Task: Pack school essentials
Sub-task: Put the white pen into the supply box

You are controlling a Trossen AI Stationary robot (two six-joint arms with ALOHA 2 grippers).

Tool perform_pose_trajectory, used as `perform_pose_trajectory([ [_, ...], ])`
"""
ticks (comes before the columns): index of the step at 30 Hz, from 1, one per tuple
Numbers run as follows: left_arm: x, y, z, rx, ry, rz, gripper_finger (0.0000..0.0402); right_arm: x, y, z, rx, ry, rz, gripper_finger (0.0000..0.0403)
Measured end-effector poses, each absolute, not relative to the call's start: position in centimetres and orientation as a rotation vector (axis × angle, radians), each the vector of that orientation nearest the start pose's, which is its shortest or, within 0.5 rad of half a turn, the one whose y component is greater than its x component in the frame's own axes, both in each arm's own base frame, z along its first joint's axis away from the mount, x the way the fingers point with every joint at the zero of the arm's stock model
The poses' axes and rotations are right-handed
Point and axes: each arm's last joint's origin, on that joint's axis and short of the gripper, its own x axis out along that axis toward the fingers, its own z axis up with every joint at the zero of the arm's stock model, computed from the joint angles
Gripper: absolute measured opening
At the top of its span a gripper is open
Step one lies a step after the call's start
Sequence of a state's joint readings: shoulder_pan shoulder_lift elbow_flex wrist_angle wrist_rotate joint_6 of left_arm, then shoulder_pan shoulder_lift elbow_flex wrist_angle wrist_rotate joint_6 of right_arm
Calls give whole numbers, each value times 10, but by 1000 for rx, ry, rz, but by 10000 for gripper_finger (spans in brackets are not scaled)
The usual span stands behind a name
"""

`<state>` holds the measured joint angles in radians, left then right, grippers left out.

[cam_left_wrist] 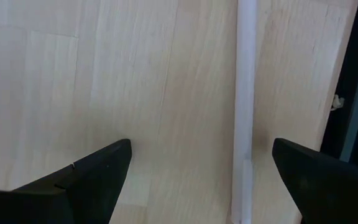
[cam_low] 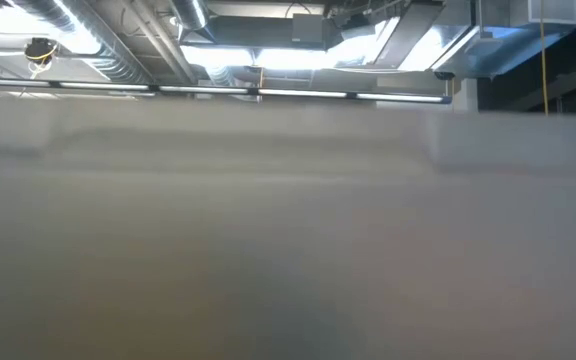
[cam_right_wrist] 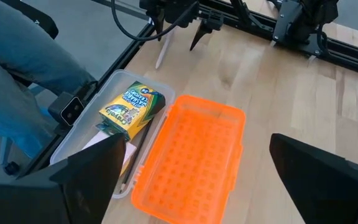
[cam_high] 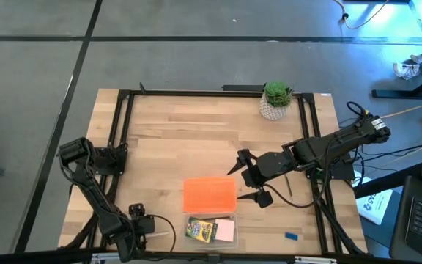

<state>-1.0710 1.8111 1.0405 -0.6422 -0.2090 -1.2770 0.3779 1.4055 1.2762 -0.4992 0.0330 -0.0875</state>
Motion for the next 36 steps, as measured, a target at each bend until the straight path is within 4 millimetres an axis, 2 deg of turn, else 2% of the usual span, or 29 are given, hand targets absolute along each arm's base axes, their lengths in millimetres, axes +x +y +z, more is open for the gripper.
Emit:
perform_pose_trajectory([
  [14,155,-271,136,-188,1321,148,359,284,112,335,-213,603,361,398],
  [36,155,-270,130,-157,1328,177,276,284,112,335,-213,603,360,398],
])
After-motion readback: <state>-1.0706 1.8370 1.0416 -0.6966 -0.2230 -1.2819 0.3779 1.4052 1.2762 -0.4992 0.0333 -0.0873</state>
